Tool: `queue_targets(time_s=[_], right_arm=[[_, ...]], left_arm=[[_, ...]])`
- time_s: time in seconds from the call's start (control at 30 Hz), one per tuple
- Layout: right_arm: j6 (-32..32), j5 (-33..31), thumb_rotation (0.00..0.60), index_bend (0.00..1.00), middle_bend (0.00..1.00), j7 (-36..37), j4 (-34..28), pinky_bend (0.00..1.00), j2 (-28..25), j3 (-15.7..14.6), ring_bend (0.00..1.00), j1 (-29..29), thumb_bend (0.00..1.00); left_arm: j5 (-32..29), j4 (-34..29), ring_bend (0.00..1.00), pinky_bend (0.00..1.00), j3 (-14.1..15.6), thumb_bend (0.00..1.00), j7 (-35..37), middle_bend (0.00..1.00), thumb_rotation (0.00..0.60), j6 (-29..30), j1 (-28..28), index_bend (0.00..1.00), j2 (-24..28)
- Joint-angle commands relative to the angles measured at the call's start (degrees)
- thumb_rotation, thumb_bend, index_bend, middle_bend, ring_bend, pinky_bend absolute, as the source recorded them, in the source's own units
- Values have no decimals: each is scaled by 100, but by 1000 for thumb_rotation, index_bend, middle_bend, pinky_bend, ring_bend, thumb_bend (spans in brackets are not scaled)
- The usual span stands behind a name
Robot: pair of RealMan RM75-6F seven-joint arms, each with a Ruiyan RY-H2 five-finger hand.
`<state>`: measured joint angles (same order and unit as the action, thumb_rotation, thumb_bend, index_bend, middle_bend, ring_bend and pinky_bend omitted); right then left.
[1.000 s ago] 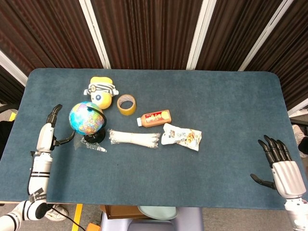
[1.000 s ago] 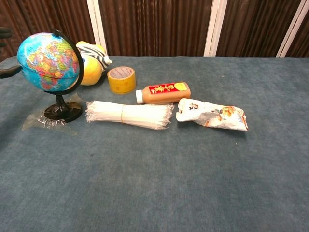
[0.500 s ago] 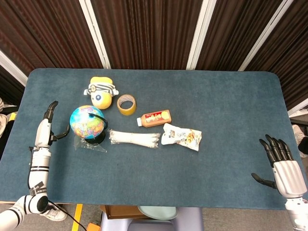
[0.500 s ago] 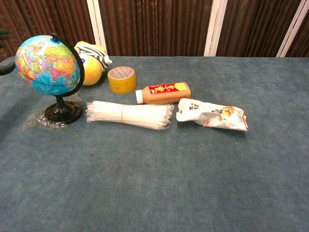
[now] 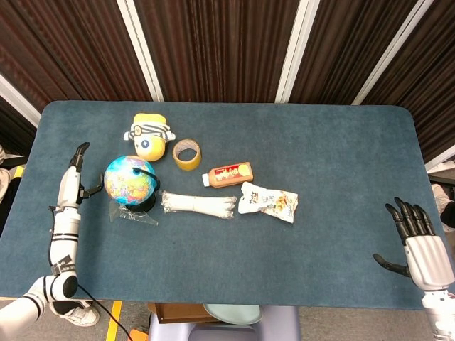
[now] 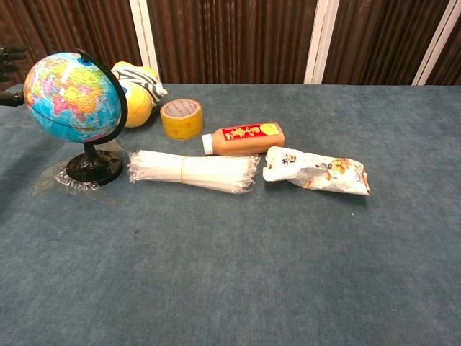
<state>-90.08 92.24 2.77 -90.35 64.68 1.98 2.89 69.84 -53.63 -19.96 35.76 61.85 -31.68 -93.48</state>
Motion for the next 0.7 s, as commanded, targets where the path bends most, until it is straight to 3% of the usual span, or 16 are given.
queue_targets(time_s=[0.03,0.33,0.53,0.7], right_arm=[[12,-21,600,0,0,-28,0,0,10,8,0,0,154],[93,-26,600,0,0,-195,-17,0,38,-14,0,19,153],[104,94,600,0,0,-256,-39,0,48,-84,0,20,153],[187,138,600,0,0,-292,-92,0,38,-129,0,50,153]], left_arm=[[-105,337,0,0,-77,327,87,0,600,-195,-123,0,-110],[-317,873,0,0,-183,350,-7,0,600,-493,-258,0,-172],[-22,980,0,0,34,365,-339,0,600,-105,-182,0,-138],[-38,970,0,0,-6,400,-367,0,600,83,-104,0,-58]])
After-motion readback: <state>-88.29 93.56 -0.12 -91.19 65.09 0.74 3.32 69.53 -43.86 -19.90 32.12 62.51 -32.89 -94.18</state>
